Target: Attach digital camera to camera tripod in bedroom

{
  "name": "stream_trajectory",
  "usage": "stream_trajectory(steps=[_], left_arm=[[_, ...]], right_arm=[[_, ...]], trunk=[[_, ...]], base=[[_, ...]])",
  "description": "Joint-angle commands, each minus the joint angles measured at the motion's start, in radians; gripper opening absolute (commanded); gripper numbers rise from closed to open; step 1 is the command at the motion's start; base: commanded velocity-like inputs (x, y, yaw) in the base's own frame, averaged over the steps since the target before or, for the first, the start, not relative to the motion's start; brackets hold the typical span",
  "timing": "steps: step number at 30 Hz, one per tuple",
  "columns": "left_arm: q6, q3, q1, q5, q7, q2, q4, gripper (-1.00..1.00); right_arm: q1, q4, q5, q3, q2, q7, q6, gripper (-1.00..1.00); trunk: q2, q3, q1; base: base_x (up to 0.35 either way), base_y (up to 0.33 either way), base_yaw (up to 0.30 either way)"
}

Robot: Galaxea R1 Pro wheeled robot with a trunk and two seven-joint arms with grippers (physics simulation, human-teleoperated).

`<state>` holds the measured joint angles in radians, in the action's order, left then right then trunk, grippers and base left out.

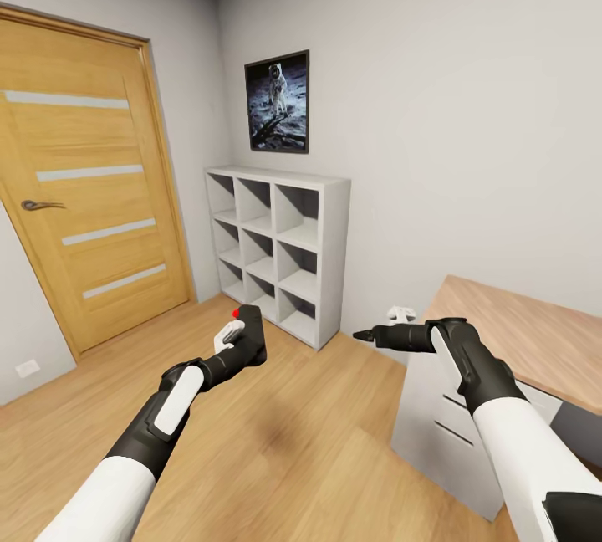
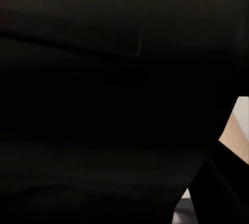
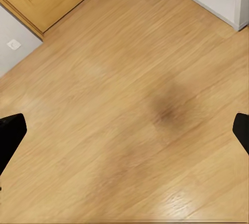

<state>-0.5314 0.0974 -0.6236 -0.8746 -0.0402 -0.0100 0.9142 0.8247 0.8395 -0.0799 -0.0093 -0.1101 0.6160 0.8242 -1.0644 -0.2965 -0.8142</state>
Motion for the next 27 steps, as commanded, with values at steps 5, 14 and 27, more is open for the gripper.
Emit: stream_trajectory(steps=[5, 14, 27], left_arm=[[-0.004, -0.001, -0.001, -0.001, -0.002, -0.001, 0.0, -1.0], [-0.004, -0.003, -0.001, -0.002, 0.0, 0.003, -0.002, -1.0], [-0.004, -0.004, -0.001, -0.007, -0.003, 0.044, 0.008, -1.0]], right_arm=[[0.001, -0.021, -0.004, -0.001, -0.002, -0.003, 0.007, 1.0], [0.001, -0.036, -0.003, -0.001, -0.005, -0.004, 0.007, 1.0], [0.001, -0.071, 0.008, -0.001, -0.003, -0.002, 0.007, 1.0]], trunk=[[0.034, 0.014, 0.019], [0.097, 0.043, 0.054], [0.111, 0.049, 0.061]], base=[[0.0, 0.0, 0.0], [0.0, 0.0, 0.0], [0.0, 0.0, 0.0]])
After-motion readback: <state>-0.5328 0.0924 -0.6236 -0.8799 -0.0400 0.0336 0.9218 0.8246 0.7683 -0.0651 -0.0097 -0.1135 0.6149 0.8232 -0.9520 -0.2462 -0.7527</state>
